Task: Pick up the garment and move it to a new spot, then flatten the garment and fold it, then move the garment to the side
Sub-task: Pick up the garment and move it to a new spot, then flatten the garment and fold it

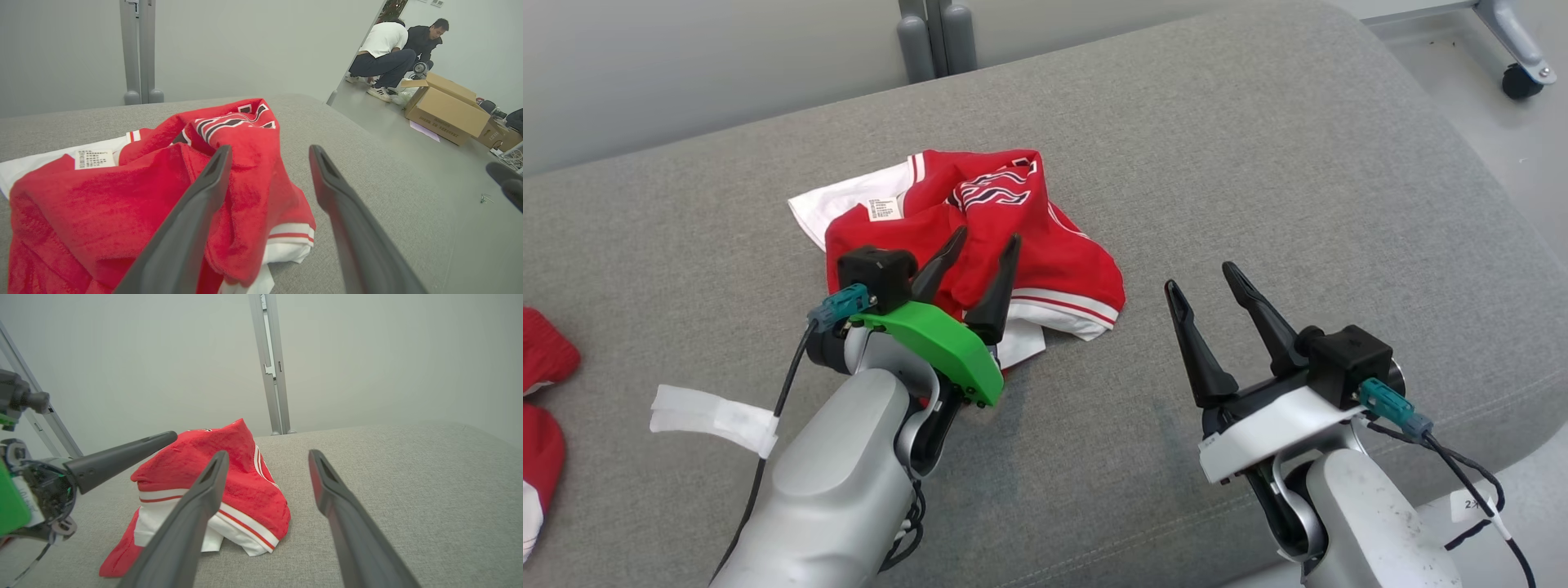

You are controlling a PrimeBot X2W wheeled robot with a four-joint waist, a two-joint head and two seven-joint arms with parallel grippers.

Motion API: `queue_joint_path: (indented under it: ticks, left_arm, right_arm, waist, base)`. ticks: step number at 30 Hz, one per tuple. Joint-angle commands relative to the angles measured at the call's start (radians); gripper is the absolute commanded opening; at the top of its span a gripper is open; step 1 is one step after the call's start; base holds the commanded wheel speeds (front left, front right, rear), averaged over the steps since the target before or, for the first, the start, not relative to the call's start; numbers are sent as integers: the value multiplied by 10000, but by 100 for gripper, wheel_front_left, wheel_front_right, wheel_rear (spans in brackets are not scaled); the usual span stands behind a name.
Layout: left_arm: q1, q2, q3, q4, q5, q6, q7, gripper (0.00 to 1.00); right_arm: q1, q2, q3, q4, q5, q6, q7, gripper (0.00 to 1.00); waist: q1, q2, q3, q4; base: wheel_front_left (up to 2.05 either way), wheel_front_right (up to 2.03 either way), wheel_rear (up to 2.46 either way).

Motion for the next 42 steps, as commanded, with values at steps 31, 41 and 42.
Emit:
queue_joint_path:
  ticks: [31,41,42]
  left_arm:
    - [1684,627,1644,-184,2310,533,-240,100]
    - [1079,521,1578,1745,2177,215,-241,100]
    - [1021,507,1591,1895,2172,196,-241,100]
  right_arm:
    - [245,-35,-314,-254,-118,1,24,100]
    - [78,-35,-257,-217,-78,1,-38,100]
    - [44,-33,-237,-219,-69,1,-50,100]
  waist:
    - [0,0,-47,1042]
    - [0,0,369,512]
    - [0,0,405,461]
  base:
    - [0,0,0]
    - [0,0,0]
    - [0,0,0]
